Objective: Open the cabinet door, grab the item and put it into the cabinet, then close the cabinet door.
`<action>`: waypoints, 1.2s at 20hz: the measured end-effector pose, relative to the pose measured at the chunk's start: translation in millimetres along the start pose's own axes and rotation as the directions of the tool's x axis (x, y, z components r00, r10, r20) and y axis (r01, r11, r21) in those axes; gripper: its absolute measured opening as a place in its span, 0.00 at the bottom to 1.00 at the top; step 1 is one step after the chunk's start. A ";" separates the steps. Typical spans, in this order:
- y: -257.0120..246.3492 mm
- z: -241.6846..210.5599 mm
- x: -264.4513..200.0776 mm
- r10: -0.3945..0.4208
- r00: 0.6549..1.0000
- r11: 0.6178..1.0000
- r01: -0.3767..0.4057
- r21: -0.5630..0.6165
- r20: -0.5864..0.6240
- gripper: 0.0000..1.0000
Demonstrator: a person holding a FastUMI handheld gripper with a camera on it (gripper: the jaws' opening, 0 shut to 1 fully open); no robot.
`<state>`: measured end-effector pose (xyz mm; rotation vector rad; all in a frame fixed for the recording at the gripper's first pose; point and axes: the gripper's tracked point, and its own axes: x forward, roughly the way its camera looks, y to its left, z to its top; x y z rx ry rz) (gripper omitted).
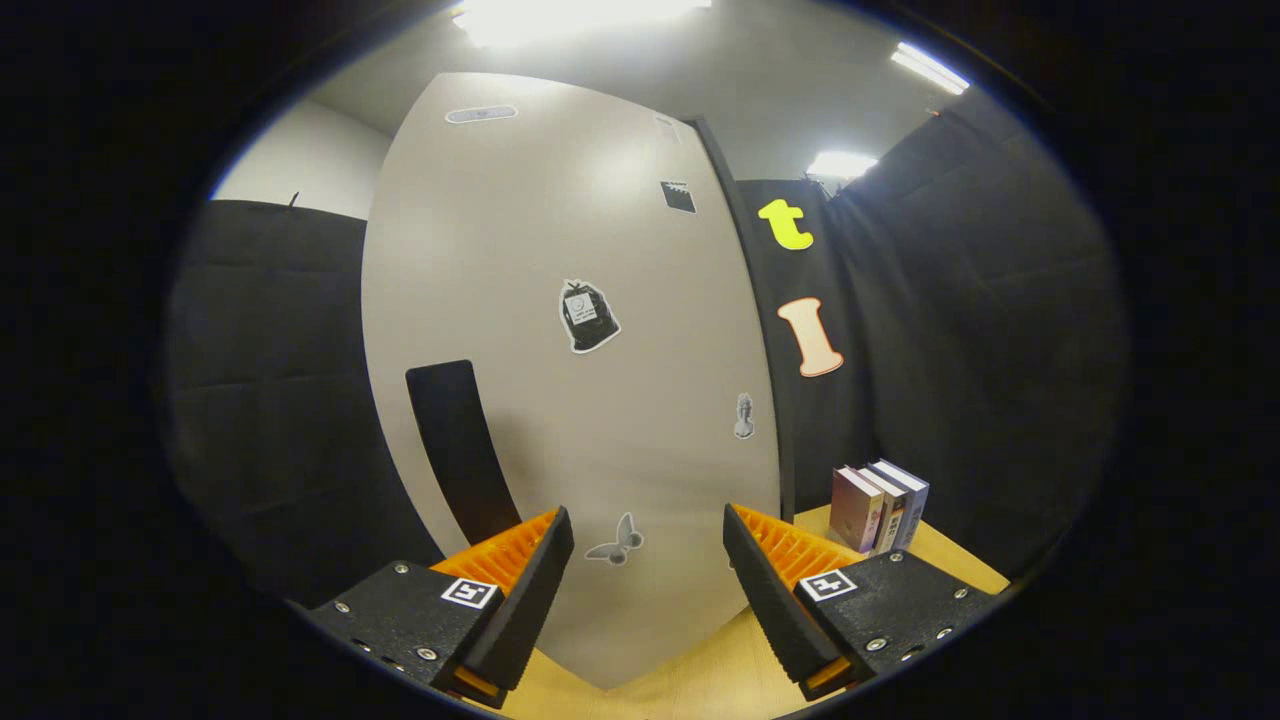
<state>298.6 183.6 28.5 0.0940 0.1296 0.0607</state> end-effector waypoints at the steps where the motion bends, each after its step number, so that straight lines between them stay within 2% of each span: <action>1: 3.9 -2.3 5.2 0.009 1.000 1.000 -0.009 -0.001 -0.006 0.94; 6: 20.2 -10.4 21.1 0.044 0.999 0.999 -0.044 -0.030 -0.023 0.94; 12: 23.6 -19.1 16.9 0.054 0.998 0.995 -0.056 -0.077 -0.028 0.95; 24: 11.2 -5.7 -28.9 0.051 0.998 0.993 -0.048 -0.104 0.023 0.96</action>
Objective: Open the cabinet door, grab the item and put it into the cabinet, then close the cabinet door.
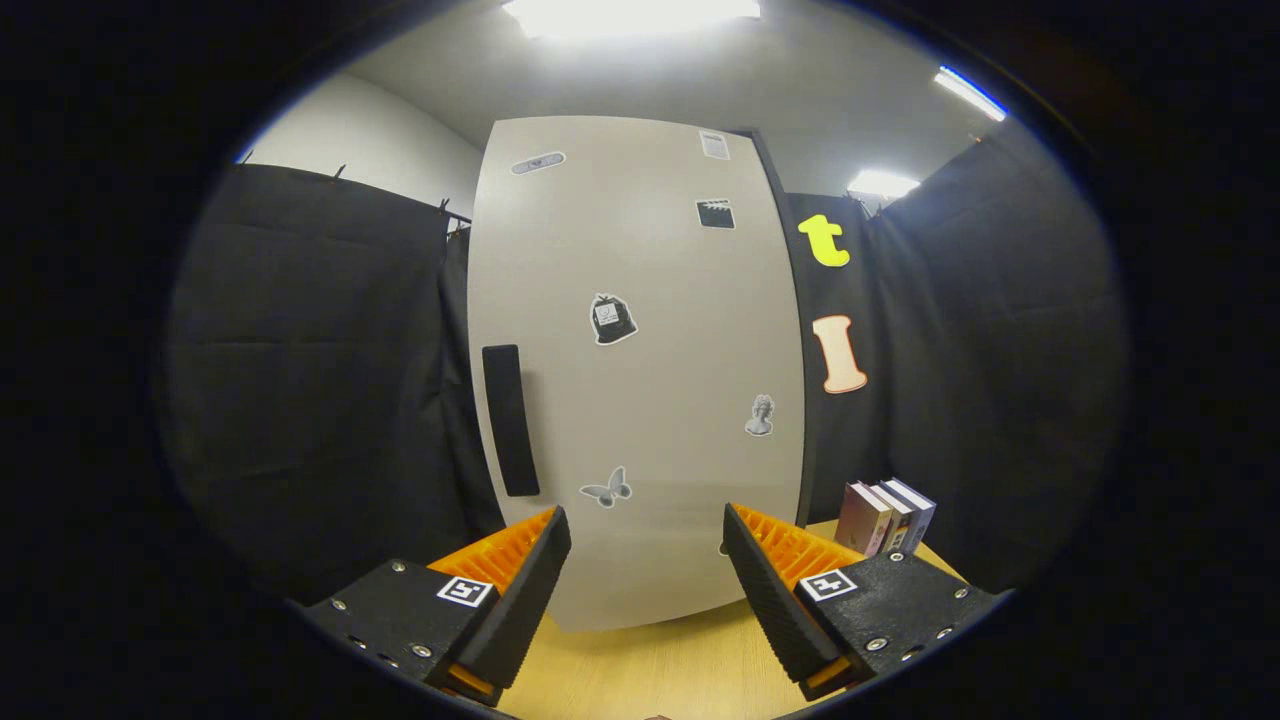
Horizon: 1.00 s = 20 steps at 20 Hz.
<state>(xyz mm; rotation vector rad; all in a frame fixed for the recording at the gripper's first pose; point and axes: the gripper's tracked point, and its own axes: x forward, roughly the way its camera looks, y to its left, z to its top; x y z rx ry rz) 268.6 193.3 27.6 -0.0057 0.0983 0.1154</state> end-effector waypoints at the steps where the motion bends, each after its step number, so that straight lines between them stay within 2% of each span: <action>1: -2.8 0.0 -5.8 -0.005 1.000 1.000 0.005 -0.004 0.003 0.96; 11: -44.2 -12.6 -65.2 -0.063 0.998 0.998 0.064 -0.022 0.026 0.95; 20: -75.4 -21.4 -92.2 -0.112 0.992 0.994 0.113 -0.007 0.056 0.96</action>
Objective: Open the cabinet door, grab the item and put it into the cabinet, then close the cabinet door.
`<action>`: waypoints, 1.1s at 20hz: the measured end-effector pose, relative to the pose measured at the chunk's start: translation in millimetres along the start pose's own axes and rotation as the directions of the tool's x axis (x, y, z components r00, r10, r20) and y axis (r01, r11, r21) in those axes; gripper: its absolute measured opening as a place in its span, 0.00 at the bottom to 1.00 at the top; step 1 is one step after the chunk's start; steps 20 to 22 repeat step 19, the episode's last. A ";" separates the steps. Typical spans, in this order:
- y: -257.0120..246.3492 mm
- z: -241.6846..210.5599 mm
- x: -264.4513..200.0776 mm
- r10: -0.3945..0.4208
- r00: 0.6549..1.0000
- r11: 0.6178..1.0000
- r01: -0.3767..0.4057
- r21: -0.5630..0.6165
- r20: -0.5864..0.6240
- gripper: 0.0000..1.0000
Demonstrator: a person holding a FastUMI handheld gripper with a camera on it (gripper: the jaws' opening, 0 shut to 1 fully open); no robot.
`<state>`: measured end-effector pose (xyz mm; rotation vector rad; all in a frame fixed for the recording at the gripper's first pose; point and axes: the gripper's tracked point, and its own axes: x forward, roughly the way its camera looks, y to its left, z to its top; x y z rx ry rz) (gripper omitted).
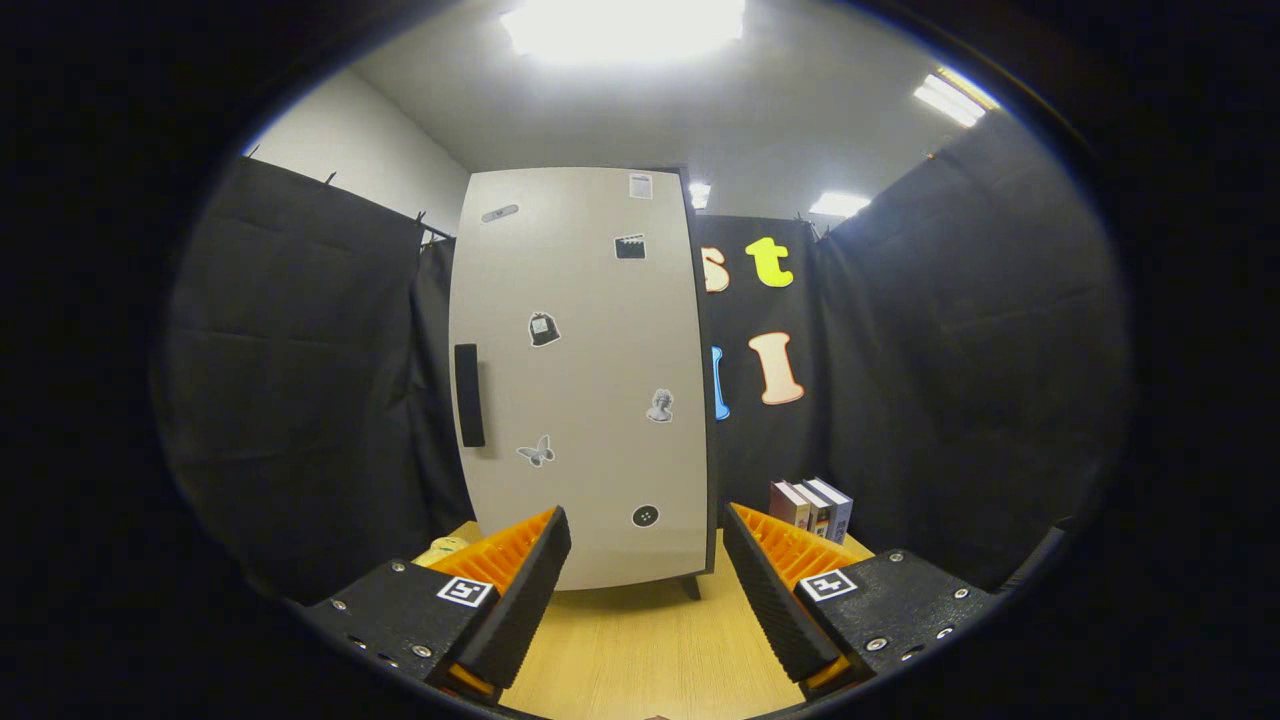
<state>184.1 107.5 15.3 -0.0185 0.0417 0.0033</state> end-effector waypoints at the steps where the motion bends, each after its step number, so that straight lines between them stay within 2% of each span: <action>1: -1.8 -2.6 -1.4 -0.003 1.000 1.000 0.003 0.002 -0.001 0.95; 8: -2.6 -15.5 -7.5 0.002 1.000 1.000 -0.002 -0.019 -0.009 0.95; 22: 4.5 -13.9 -8.3 0.011 1.000 1.000 -0.011 -0.003 0.011 0.95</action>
